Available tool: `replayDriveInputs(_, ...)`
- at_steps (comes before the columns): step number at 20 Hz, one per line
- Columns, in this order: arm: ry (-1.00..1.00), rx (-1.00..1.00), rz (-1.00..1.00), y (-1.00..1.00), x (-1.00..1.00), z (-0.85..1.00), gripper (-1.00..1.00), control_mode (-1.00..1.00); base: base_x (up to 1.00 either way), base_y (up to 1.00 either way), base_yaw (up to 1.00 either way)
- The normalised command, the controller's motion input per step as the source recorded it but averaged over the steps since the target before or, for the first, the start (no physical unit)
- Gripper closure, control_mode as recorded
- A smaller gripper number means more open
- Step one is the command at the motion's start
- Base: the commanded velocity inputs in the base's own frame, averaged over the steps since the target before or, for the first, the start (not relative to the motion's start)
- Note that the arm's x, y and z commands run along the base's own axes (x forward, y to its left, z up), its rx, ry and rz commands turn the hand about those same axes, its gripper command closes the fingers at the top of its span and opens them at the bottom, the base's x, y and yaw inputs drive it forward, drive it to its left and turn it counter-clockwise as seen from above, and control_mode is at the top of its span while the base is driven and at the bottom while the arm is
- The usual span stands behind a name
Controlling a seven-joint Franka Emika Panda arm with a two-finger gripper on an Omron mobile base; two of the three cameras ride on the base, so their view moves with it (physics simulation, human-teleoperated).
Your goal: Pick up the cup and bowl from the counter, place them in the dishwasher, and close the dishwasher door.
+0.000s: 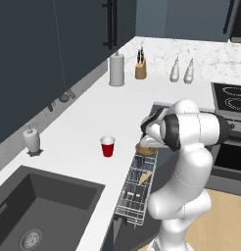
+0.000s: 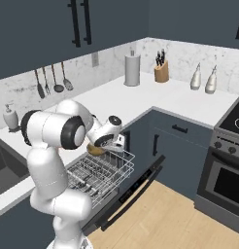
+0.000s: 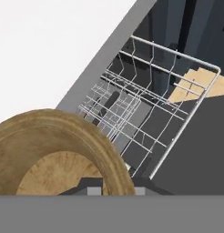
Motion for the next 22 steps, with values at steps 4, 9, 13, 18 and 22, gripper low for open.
replayDriveInputs(4, 0.00, -0.02, 0.16, 0.00, -0.10, -0.44, 1.00, -1.00, 0.00, 0.00, 0.00)
replayDriveInputs(9, 0.00, 0.00, 0.14, 0.00, 0.00, -0.57, 1.00, -1.00, 0.00, 0.00, 0.00)
replayDriveInputs(13, -0.02, 0.00, 0.10, 0.00, 0.00, -0.53, 1.00, -1.00, 0.00, 0.00, 0.00)
replayDriveInputs(18, -0.06, 0.18, 0.10, 0.00, 0.03, -0.44, 1.00, -1.00, 0.00, 0.00, 0.00)
replayDriveInputs(22, -0.03, 0.18, 0.07, 0.00, 0.26, -0.46, 1.00, -1.00, 0.00, 0.00, 0.00)
